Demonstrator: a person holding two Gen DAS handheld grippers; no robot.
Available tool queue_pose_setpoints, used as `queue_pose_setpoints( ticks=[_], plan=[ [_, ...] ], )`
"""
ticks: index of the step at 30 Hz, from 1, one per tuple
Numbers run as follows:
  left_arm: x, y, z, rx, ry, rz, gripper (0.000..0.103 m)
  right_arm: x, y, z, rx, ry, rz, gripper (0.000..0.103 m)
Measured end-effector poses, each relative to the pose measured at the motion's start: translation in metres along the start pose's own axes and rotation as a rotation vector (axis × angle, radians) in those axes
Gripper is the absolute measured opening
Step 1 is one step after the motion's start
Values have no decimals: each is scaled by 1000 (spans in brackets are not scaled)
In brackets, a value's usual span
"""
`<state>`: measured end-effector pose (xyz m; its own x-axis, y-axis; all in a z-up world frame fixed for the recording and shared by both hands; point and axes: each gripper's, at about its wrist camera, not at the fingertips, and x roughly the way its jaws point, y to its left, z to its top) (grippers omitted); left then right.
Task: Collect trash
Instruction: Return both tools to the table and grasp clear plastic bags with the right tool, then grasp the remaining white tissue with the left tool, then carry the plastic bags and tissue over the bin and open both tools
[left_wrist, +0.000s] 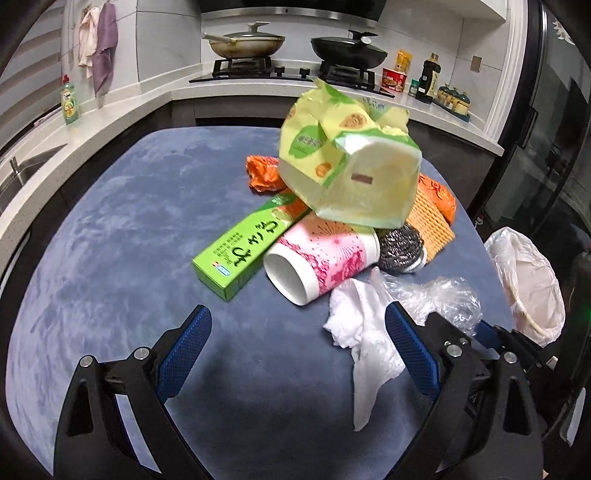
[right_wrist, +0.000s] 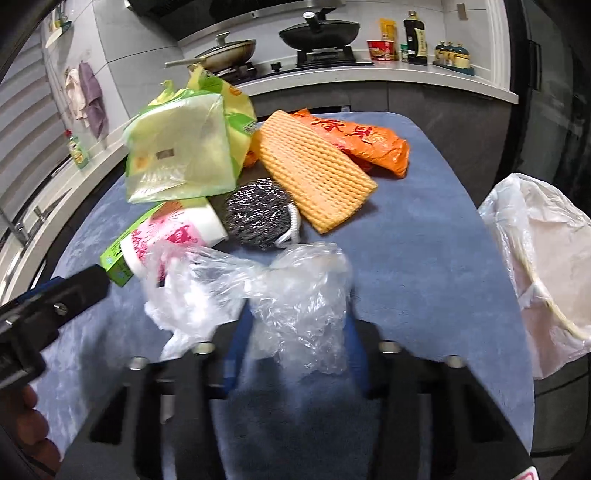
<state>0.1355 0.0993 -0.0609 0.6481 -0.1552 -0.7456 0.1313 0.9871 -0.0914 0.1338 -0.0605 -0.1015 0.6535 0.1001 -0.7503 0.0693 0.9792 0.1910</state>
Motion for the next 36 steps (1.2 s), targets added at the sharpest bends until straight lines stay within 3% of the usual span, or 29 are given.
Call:
queue_pose_setpoints(
  ticks=[2,4,16,20,28,31,36],
  plan=[
    [3,-4,-2,5,11,-4,91,-2,3,-1,-18,-1,-4,11],
    [6,-8,-5,13,21,-8,91,-6,4,-1,-25,-6,3,8],
    [35,-42,-14,61,52,-27,90,-58,-46,7,90,-113,-57,7],
    [46,-52,-16,88,62,-33,74,-64,-59,6,119,-119,-73,7],
    [53,-60,-21,104,98,-41,31,-63,-73,4,151,-114,-78,8],
    [47,-67,-22,127,88,-37,22,-64,-77,2,169,-115,-75,8],
    [28,-83,-16,138,74,-114,17,-74,-88,0,190,-142,-84,8]
  ],
)
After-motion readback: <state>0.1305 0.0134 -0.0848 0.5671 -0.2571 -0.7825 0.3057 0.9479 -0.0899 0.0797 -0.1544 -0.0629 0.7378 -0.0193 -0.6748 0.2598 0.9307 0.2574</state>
